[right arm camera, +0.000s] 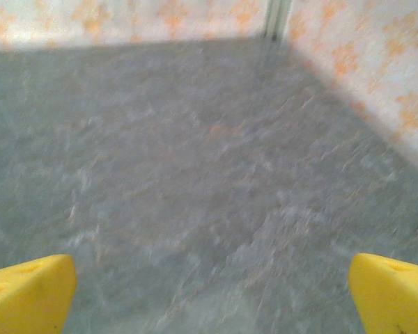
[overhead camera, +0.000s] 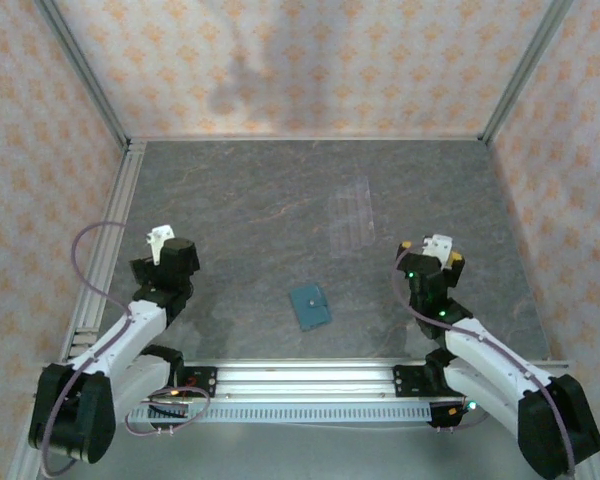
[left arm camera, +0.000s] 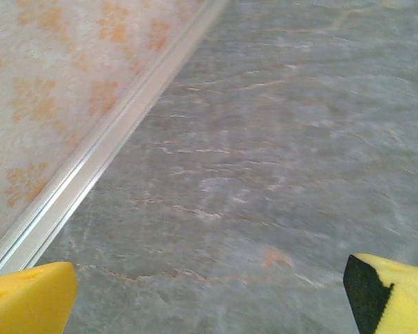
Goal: Put the credit cards into the card holder
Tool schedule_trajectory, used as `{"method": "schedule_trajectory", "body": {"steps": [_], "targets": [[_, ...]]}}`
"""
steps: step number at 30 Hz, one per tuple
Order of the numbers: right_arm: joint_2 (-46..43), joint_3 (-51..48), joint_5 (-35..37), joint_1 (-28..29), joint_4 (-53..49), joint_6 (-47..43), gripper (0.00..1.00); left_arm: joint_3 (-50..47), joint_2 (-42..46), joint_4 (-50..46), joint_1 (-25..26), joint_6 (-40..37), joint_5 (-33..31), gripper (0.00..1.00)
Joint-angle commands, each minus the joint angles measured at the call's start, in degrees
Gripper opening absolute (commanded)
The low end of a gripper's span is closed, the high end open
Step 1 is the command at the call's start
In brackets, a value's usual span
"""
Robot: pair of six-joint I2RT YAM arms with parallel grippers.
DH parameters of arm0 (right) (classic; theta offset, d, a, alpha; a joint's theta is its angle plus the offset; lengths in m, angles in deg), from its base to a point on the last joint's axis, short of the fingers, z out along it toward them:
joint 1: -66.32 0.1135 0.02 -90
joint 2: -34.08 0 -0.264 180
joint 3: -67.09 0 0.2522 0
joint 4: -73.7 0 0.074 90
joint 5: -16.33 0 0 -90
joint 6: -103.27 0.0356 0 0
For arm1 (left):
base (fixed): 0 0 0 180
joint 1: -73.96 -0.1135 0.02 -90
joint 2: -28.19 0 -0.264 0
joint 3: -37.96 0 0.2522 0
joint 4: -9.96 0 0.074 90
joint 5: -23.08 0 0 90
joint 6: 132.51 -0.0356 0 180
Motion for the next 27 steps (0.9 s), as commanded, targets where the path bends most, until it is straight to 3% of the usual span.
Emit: {"method": "schedule_trajectory", "body": {"steps": [1,4,7,10,13,14,16,17,19,20,22,23,25,27], "targets": [[2.7,-0.3,-1.8,-5.6,13.9,-3.4,1.00,-0.3,-6.9,20.5,-3.8,0.3,0.2,1.00],[7.7,-1.5,-5.8,-10.9,18.7,-0.2,1.00,5.4,-17.0,20.7,-4.9,-1.2,1.1,0.99],[17.0,-1.8,-11.1,-13.7,29.0,2.4,1.00,5.6,-22.2,28.4,-5.5,0.5,1.8,0.99],[26.6,2.4,-15.4,-14.0,32.7,-1.9,1.00,8.9,-26.6,27.8,-3.5,-2.0,0.4,1.00],[33.1,4.9,-19.8,-17.2,36.4,-3.2,1.00,8.2,-28.7,32.3,-1.5,-8.9,9.3,1.00],[35.1,4.6,-20.7,-18.6,38.2,-1.5,1.00,6.5,-28.5,34.8,-1.8,-9.0,11.2,0.99],[42.3,1.9,-22.6,-20.4,51.2,0.0,1.00,1.4,-32.3,49.1,-3.1,-9.1,12.4,1.00],[43.0,1.9,-24.4,-20.9,51.4,-0.2,1.00,3.5,-29.9,41.1,-2.9,-8.3,12.2,1.00],[39.1,5.7,-28.6,-21.1,37.2,-1.1,1.00,2.3,-31.5,46.0,-2.9,-8.9,12.4,1.00],[40.9,7.5,-30.3,-21.4,37.7,-1.5,1.00,3.5,-29.9,40.4,-2.9,-8.1,12.4,1.00],[41.1,9.5,-30.9,-22.2,33.4,-0.6,1.00,2.9,-31.0,43.9,-2.3,-9.2,11.6,1.00],[40.4,10.0,-30.9,-22.2,31.9,-0.6,1.00,4.2,-29.9,39.1,-2.2,-8.7,11.4,1.00],[41.7,8.8,-31.0,-22.2,36.6,-0.5,1.00,4.6,-29.9,39.2,-2.4,-9.2,12.8,1.00],[40.7,9.7,-30.7,-22.2,33.0,-0.8,0.99,4.6,-30.0,39.2,-2.3,-9.3,12.7,1.00]]}}
